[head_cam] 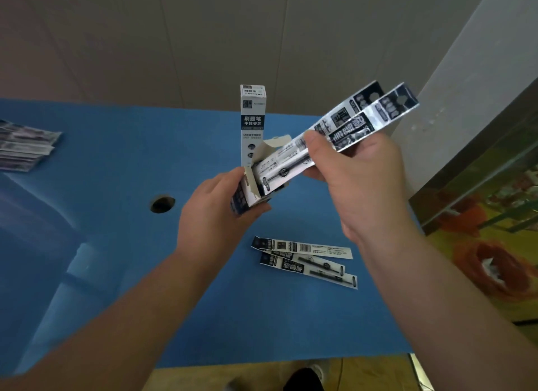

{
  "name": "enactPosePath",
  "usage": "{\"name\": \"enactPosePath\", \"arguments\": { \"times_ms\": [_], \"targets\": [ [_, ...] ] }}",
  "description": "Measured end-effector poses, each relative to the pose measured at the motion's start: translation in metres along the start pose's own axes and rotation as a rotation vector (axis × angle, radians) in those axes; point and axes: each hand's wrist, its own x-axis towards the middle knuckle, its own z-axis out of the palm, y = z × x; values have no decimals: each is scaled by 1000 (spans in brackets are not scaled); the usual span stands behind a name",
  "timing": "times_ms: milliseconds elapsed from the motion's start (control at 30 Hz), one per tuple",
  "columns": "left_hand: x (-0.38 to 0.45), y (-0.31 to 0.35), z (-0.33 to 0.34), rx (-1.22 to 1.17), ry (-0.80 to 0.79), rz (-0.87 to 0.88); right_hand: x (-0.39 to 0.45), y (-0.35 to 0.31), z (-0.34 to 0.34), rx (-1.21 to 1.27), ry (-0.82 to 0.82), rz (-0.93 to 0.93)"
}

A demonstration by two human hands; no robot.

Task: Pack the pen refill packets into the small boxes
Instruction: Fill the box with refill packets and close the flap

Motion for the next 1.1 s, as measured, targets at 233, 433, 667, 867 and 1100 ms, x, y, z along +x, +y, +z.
{"name": "enactPosePath", "arguments": {
  "times_ms": [233,433,667,867,1100],
  "targets": [
    [0,1,0,25,-2,17,-12,24,25,-361,-92,-38],
    [1,-1,2,43,19,33,-11,15,22,-356,-181,-97],
    [2,-4,1,27,21,5,3,28,25,-563,-148,-85],
    [4,-5,0,-5,22,-13,-1,22,35,-493,-247,61],
    [4,-7,0,-23,19,-30,13,0,21,-711,-390,-31]
  ]
}}
